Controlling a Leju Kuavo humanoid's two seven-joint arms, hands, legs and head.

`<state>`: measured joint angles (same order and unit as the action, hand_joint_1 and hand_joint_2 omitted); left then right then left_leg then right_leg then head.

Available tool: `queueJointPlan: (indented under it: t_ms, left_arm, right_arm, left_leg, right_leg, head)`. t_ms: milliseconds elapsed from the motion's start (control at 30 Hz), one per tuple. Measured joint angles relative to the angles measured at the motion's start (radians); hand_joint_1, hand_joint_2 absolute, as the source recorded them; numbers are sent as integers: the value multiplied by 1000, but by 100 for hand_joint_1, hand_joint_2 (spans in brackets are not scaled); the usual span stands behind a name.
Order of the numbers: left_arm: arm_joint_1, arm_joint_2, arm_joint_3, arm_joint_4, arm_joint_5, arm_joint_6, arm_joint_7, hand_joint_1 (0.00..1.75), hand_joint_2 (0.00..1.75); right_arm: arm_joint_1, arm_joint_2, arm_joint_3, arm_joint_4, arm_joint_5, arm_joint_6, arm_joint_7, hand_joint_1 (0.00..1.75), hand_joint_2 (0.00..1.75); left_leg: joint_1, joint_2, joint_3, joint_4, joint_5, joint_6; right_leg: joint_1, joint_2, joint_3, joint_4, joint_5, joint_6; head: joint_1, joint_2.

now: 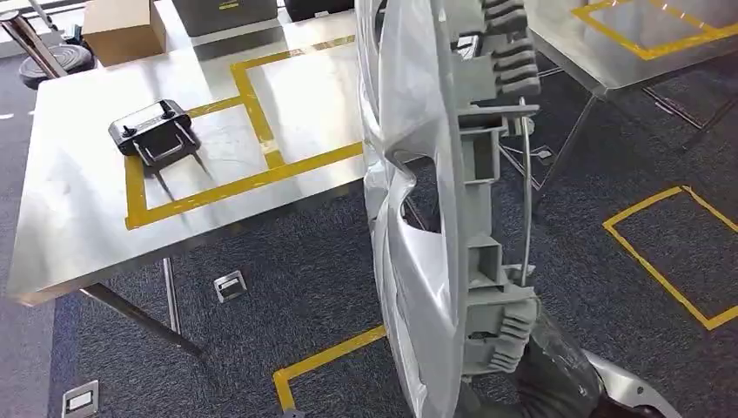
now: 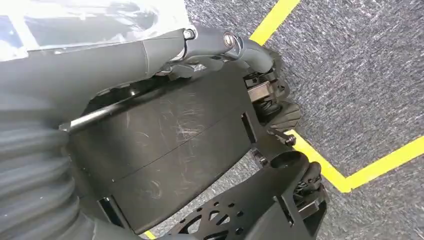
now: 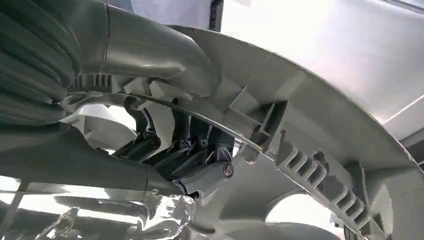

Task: Take the parts from the cabinet and place them on the table.

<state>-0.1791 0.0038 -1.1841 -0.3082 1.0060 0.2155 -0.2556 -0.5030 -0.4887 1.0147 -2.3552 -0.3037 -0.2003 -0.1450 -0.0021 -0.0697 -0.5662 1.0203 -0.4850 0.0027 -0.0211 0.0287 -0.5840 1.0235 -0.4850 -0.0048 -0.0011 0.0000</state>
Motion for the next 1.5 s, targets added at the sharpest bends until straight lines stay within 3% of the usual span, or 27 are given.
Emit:
queueJointPlan:
  t_ms: [67, 100, 133, 233, 267, 333, 400, 433, 467, 500, 600, 633, 667, 767, 833, 900, 933, 967, 1033, 1100, 1133, 1200, 1300, 1367, 1433, 1467, 1500]
  left_arm:
    - [-1, 0, 0, 0, 0, 0, 0, 0, 175]
    - [0, -1, 0, -2, 0, 0, 1, 0, 175]
    - [0, -1, 0, -3, 0, 0, 1, 0, 175]
    - [5, -1, 0, -3, 0, 0, 2, 0, 175]
    - [6, -1, 0, -3, 0, 0, 3, 0, 175]
    - [7, -1, 0, -3, 0, 0, 4, 0, 175]
    - [8, -1, 0, -3, 0, 0, 5, 0, 175]
    - [8, 1, 0, -2, 0, 1, 6, 0, 175]
    - [6, 1, 0, -2, 1, 1, 7, 0, 175]
    - [6, 2, 0, -2, 1, 2, 7, 0, 175]
    - [6, 3, 0, -3, 0, 1, 7, 0, 175]
    - [6, 3, 0, -3, 0, 1, 10, 0, 175]
    - [5, 3, 0, -3, 0, 2, 10, 0, 175]
    - [-9, 5, 0, -3, -1, 3, 5, 0, 175]
    - [-12, 6, 0, -3, -1, 3, 4, 0, 175]
    - [-10, 6, 0, -3, 0, 2, 6, 0, 175]
    - [-5, 6, 0, -3, -1, 2, 6, 0, 175]
    - [-4, 9, 0, -2, -1, 3, 5, 0, 175]
    - [-5, 9, 0, -3, 0, -1, 6, 0, 175]
    - [-4, 8, 0, -5, 0, -1, 7, 0, 175]
    - [-2, 7, 0, -6, 0, -1, 8, 0, 175]
    - [2, 4, 0, -6, 0, 1, 9, 0, 175]
    - [9, 1, 0, -7, 0, 2, 10, 0, 175]
    - [14, 1, 0, -7, 0, 2, 11, 0, 175]
    - [17, 1, 0, -7, 0, 1, 11, 0, 175]
    - [21, 1, -1, -6, 0, 0, 12, 0, 175]
    - [19, 1, -1, -6, 1, 0, 13, 0, 175]
  right_arm:
    - [0, 0, -1, 0, 0, 0, 1, 175, 175]
    - [1, 0, -3, 0, 0, 0, 2, 175, 175]
    - [-1, -2, -3, -1, 0, 0, 3, 175, 175]
    - [0, -2, -4, 0, 0, 0, 2, 175, 175]
    - [0, -2, -4, 0, 0, 0, 2, 175, 175]
    - [1, -2, -3, 0, 0, 0, 3, 175, 175]
    - [1, -2, -4, 0, 0, 0, 4, 175, 175]
    - [3, -2, -3, 0, 0, 0, 3, 175, 175]
    - [0, -1, -3, 0, -1, 1, 4, 175, 175]
    - [0, -1, -4, 0, -1, 0, 4, 175, 175]
    - [1, -2, -4, 0, -1, 0, 5, 175, 175]
    - [1, -2, -6, 0, -1, 0, 5, 175, 175]
    - [1, -2, -6, 0, -1, 0, 5, 175, 175]
    - [1, -1, -5, 0, -2, 0, 5, 175, 175]
    - [1, -2, -5, 0, -2, 0, 5, 175, 175]
    - [1, -1, -5, 0, -2, 0, 5, 175, 175]
    - [2, -1, -6, 0, -2, 0, 5, 175, 175]
    - [-1, -1, -5, 2, -2, 1, 4, 175, 175]
    - [1, -1, -6, 3, -2, 0, 5, 175, 175]
    - [0, -1, -6, 2, -2, 0, 6, 175, 175]
    - [0, -2, -7, 3, -2, 0, 6, 175, 175]
    - [-1, -2, -7, 3, -3, 0, 5, 175, 175]
    - [0, -3, -6, 5, -3, 0, 5, 175, 175]
    - [1, -3, -5, 5, -3, 0, 6, 175, 175]
    - [1, -4, -5, 5, -3, 0, 6, 175, 175]
    - [3, -4, -5, 6, -3, 0, 6, 175, 175]
    - [0, -3, -3, 8, -3, 0, 5, 175, 175]
  left_leg:
    - [-2, 1, 3, -10, 1, 10]
    - [14, 4, 18, -35, 14, 15]
    - [13, 5, 27, -45, 16, 17]
    - [16, 9, 34, -46, 8, 20]
    - [17, 9, 37, -44, 4, 19]
    - [22, 8, 51, -41, -10, 11]
    - [30, 6, 69, -30, -33, -3]
    - [30, 5, 71, -25, -46, -14]
    - [26, 6, 62, -16, -56, -23]
    - [25, 5, 64, -23, -56, -28]
    - [28, 4, 79, -30, -73, -42]
    - [27, 28, 77, -7, -79, -44]
    - [26, 43, 46, 52, -102, -46]
    - [18, 49, -90, 288, -166, -41]
    - [10, 50, -113, 285, -105, -28]
    - [0, 53, -82, 142, 23, -2]
    - [-9, 55, -69, 95, 54, 18]
    - [-17, 62, -63, 108, 47, 28]
    - [-29, 64, -55, 79, 47, 38]
    - [-25, 63, -22, 27, 30, 51]
    - [-9, 53, 21, -36, -1, 48]
    - [-3, 47, 41, -46, -5, 51]
    - [1, 46, 75, -46, -36, 45]
    - [7, 42, 115, -46, -64, 37]
    - [14, 41, 163, -43, -101, 24]
    - [11, 42, 173, -41, -119, 15]
    - [12, 40, 179, -38, -127, 8]
  right_leg:
    - [0, 2, 6, -12, 2, 9]
    - [1, -1, 10, -9, -2, 12]
    - [5, -12, 3, 10, -11, 15]
    - [-3, -20, -116, 225, -104, 28]
    - [-6, -22, -149, 278, -112, 32]
    - [-11, -23, -146, 242, -53, 40]
    - [-19, -22, -71, 65, 58, 52]
    - [-20, -17, -47, 25, 48, 59]
    - [-15, -11, -38, 3, 31, 46]
    - [-14, -9, -38, 13, 25, 21]
    - [-14, -12, -31, 14, 7, -6]
    - [-13, -17, -21, 12, 1, -15]
    - [-11, -22, -11, 9, -6, -22]
    - [-1, -36, 21, 7, -32, -30]
    - [7, -39, 53, 7, -54, -31]
    - [16, -40, 89, 5, -79, -33]
    - [15, -40, 96, 0, -90, -33]
    - [20, -40, 106, -4, -92, -28]
    - [7, -41, 109, -15, -92, -12]
    - [8, -43, 110, -3, -75, 5]
    - [10, -39, 89, 28, -74, 7]
    - [8, -30, -2, 147, -89, 15]
    - [-1, -29, -129, 272, -134, 31]
    - [-5, -29, -137, 203, -79, 38]
    - [-7, -30, -104, 38, 57, 43]
    - [-3, -33, -103, 22, 98, 36]
    - [0, -36, -109, 26, 46, 25]
  head:
    - [-2, 0]
    - [-2, 0]
    - [3, 0]
    - [15, 0]
    - [15, 0]
    - [16, 0]
    - [17, 0]
    - [20, 0]
    - [32, 0]
    - [29, 0]
    - [13, 0]
    - [6, 0]
    - [0, 0]
    - [-6, 0]
    - [-7, 0]
    - [-11, 0]
    - [-10, 0]
    - [5, 0]
    - [-8, 0]
    - [-11, 0]
    - [-10, 0]
    - [8, 0]
    - [13, 0]
    - [14, 0]
    - [17, 0]
    - [22, 0]
    - [24, -1]
